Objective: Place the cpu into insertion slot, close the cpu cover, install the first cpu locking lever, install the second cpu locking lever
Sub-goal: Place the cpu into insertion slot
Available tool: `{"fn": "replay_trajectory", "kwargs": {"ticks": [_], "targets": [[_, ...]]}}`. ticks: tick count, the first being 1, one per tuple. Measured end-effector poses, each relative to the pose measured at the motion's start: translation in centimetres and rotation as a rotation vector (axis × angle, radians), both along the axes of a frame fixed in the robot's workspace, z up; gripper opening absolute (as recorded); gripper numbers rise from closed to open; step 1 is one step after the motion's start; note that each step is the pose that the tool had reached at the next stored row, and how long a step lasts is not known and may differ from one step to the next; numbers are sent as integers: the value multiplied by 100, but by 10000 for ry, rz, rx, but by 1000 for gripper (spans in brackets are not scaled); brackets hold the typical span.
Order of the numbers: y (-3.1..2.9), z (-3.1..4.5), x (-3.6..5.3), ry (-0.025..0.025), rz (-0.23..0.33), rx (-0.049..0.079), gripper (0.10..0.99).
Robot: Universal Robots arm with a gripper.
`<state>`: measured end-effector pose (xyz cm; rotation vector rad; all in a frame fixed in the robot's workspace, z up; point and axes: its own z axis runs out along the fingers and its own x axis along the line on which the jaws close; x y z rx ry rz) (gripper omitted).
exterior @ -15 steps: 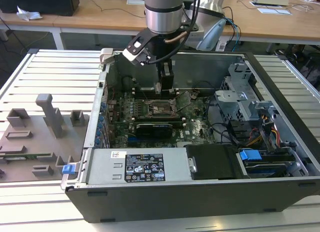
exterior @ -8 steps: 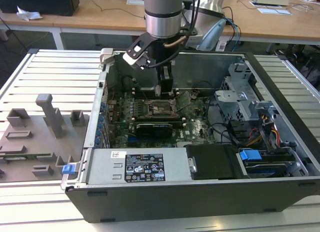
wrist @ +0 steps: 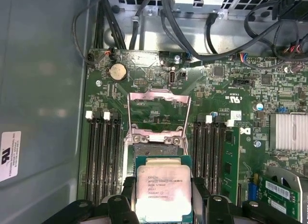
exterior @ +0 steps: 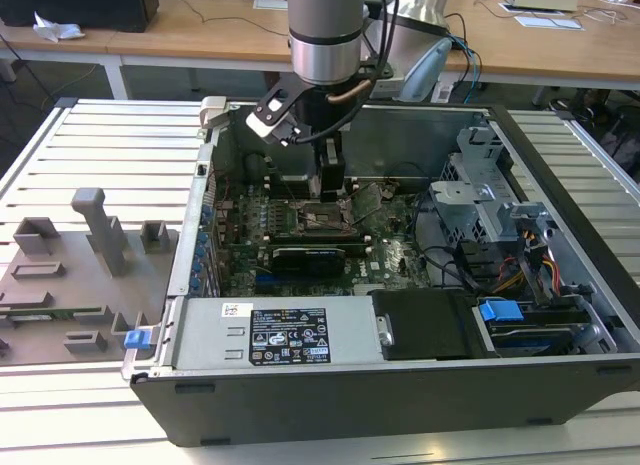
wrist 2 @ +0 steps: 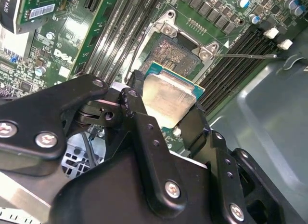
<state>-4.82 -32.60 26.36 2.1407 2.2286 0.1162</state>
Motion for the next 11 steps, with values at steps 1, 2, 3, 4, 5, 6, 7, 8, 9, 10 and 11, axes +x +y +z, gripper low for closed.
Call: {"fn": "replay_trajectory", "kwargs": {"ticks": [1,2,3,4,5,6,7,8,9,10,11], "targets": [[0,-8,0,0,0,0,545],[0,-15,0,0,0,-1,545],[0,-19,0,0,0,0,545],[0,-25,0,0,0,-1,545],[0,-34,0,0,0,-1,545],[0,-40,0,0,0,-1,545],[0,-45,0,1,0,-2,545],[0,-52,0,0,0,-1,545],[0,-57,0,0,0,-1,545],[0,-60,0,0,0,0,545],[0,-66,0,0,0,0,545]]}}
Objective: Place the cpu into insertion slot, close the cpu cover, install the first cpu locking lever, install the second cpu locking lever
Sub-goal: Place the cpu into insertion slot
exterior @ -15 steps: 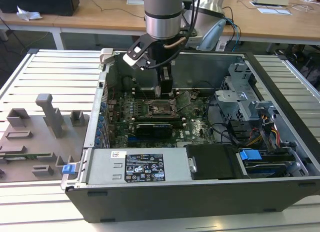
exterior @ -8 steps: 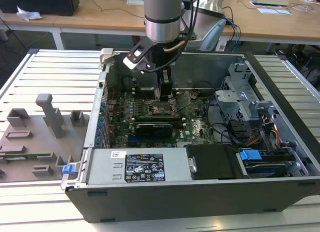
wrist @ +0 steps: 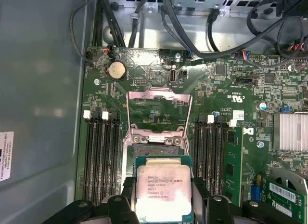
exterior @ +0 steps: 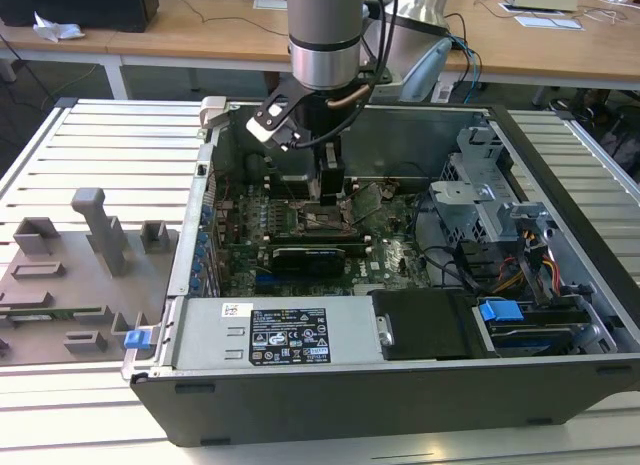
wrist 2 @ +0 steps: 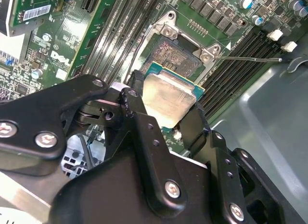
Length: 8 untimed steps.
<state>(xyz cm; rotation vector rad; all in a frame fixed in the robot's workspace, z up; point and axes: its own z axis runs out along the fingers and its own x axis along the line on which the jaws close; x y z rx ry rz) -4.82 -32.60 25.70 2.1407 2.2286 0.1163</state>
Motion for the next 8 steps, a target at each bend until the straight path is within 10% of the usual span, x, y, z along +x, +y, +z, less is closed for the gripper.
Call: {"fn": "replay_trajectory", "kwargs": {"ticks": [8], "targets": [[0,-63,0,0,0,0,545]]}}
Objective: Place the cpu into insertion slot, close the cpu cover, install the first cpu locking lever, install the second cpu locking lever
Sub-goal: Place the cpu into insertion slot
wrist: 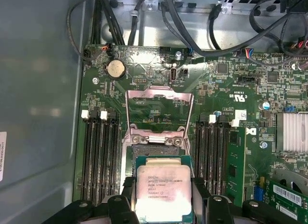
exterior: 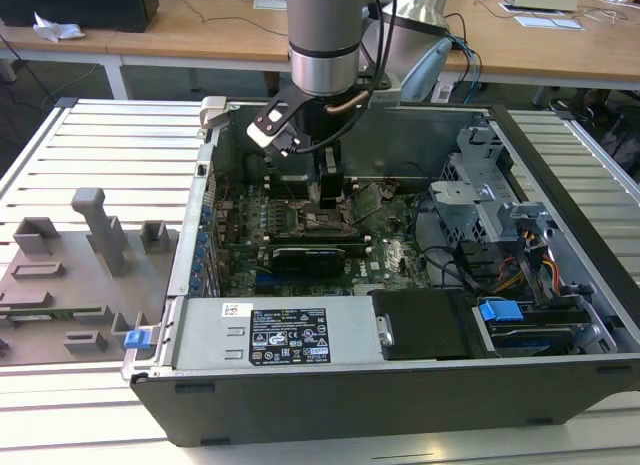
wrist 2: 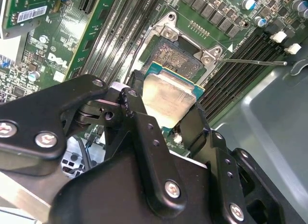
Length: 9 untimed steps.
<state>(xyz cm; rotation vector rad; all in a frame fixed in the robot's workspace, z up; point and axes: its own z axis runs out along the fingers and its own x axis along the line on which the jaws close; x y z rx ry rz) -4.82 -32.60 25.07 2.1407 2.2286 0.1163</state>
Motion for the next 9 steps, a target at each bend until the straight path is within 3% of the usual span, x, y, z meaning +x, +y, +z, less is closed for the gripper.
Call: {"fn": "replay_trajectory", "kwargs": {"ticks": [9], "targets": [[0,-61,0,1,0,-2,545]]}}
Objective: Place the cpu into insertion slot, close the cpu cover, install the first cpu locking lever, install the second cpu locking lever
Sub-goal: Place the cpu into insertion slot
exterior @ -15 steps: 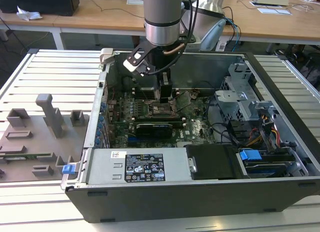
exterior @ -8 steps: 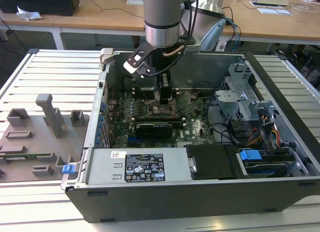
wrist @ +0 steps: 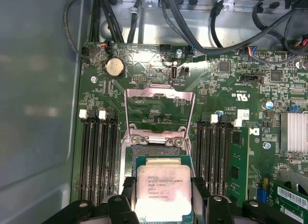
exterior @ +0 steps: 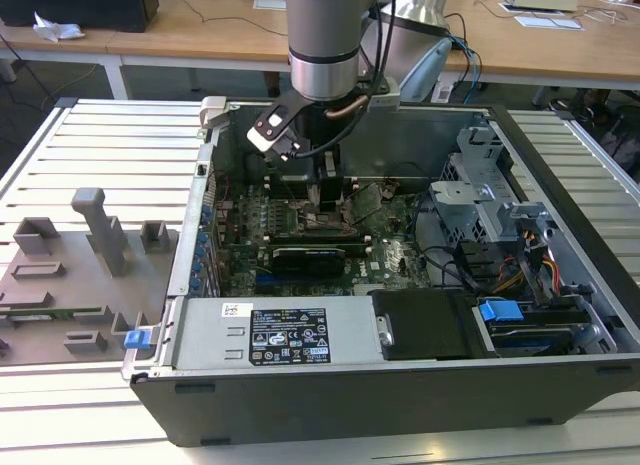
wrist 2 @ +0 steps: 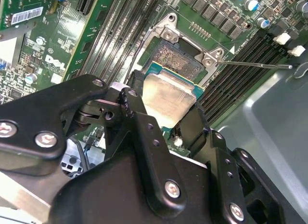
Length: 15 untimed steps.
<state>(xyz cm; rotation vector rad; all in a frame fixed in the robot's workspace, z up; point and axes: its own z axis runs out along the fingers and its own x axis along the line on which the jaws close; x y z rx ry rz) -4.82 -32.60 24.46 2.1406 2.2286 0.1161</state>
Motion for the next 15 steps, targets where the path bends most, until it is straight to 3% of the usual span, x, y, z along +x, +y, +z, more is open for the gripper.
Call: {"fn": "replay_trajectory", "kwargs": {"ticks": [15], "targets": [[0,-107,0,0,0,1,545]]}}
